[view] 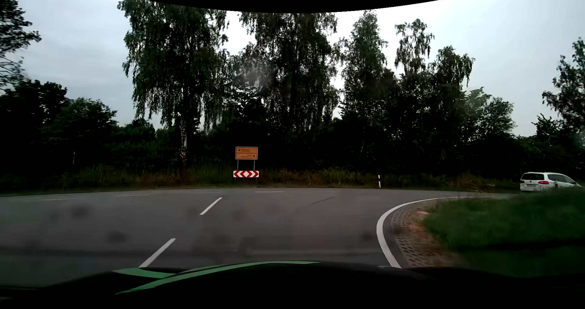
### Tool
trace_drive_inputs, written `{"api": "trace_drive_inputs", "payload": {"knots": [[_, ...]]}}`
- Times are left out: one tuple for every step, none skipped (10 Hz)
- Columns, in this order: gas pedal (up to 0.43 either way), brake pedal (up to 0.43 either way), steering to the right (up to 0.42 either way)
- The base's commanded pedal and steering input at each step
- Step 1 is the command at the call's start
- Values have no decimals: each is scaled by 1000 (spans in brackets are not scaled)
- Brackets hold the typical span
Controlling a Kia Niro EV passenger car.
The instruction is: Follow the waypoints while adhering to traffic rules and regulations
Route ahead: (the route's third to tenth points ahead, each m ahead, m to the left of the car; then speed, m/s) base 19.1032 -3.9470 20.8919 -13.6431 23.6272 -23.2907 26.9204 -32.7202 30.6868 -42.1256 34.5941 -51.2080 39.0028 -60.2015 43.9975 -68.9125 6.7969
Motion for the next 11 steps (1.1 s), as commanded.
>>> {"api": "trace_drive_inputs", "payload": {"knots": [[0, 195, 58], [0, 195, 79], [0, 201, 100], [0, 201, 116], [0, 207, 132], [0, 207, 147], [0, 207, 166], [0, 207, 189], [0, 207, 209], [0, 207, 226], [0, 207, 241]]}}
